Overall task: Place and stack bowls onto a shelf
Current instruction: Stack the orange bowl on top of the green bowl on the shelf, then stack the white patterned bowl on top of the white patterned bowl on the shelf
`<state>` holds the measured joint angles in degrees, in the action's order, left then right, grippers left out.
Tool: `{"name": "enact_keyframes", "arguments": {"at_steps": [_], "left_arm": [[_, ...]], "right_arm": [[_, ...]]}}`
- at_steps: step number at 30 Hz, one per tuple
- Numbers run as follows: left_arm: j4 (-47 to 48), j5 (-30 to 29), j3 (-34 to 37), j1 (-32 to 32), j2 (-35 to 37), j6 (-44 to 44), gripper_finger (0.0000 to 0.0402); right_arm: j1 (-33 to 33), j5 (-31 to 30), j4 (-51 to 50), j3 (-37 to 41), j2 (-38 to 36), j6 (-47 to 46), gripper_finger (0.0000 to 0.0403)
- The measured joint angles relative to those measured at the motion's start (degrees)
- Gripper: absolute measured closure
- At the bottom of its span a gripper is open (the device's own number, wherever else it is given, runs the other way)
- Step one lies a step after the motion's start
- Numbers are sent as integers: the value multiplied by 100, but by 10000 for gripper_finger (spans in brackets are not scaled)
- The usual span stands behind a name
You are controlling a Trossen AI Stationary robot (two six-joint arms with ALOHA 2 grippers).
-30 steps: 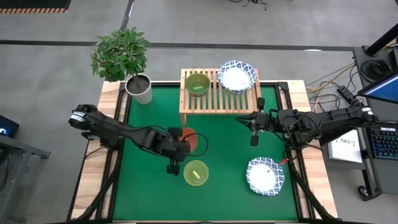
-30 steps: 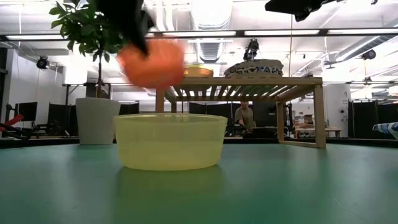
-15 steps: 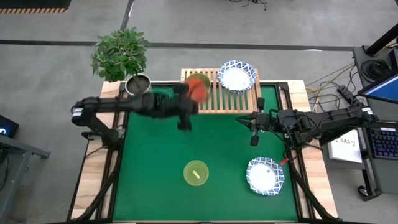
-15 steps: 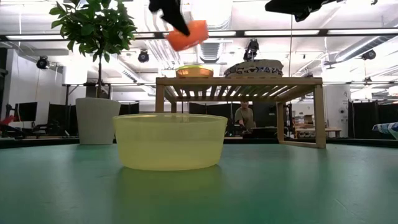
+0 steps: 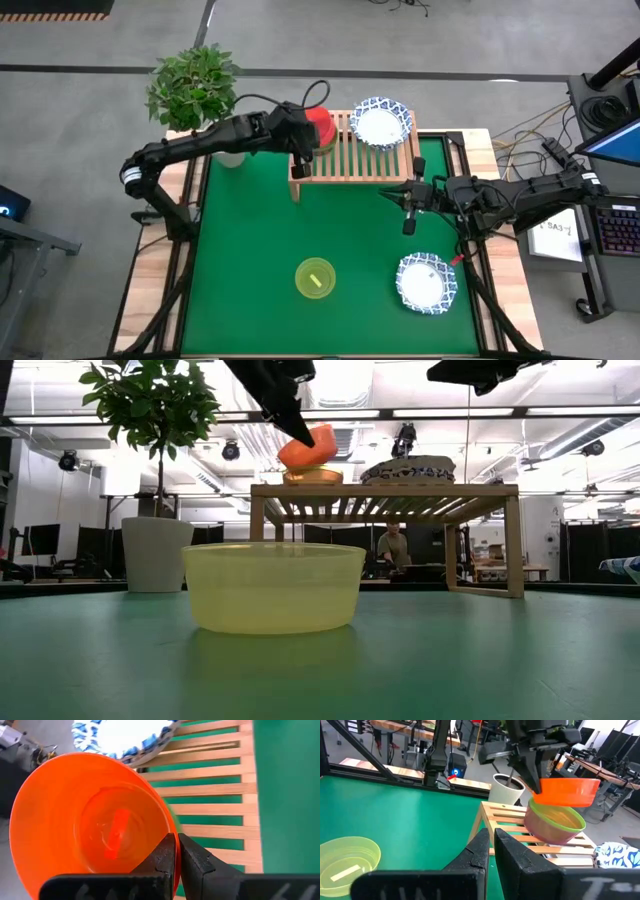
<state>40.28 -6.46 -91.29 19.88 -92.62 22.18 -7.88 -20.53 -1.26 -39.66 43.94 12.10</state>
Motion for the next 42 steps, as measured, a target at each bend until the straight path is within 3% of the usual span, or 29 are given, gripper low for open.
{"name": "enact_keyframes", "arguments": {"at_steps": [8, 17, 27, 34, 42], "left_arm": [[-38, -231, 0, 7, -140, 136, 393], [-51, -347, 0, -29, -146, 106, 327], [446, -344, 0, -483, 27, -715, 292], [988, 288, 21, -1437, 123, -1798, 292], [869, 283, 906, -3023, 120, -2015, 292]], "right_arm": [[0, 0, 2, 0, 0, 61, 385], [0, 0, 0, 0, -2, 61, 385], [0, 0, -16, 0, 0, 81, 385], [0, 35, -20, 0, 0, -257, 385], [-175, 1119, -6, 0, 266, -1113, 385]]}}
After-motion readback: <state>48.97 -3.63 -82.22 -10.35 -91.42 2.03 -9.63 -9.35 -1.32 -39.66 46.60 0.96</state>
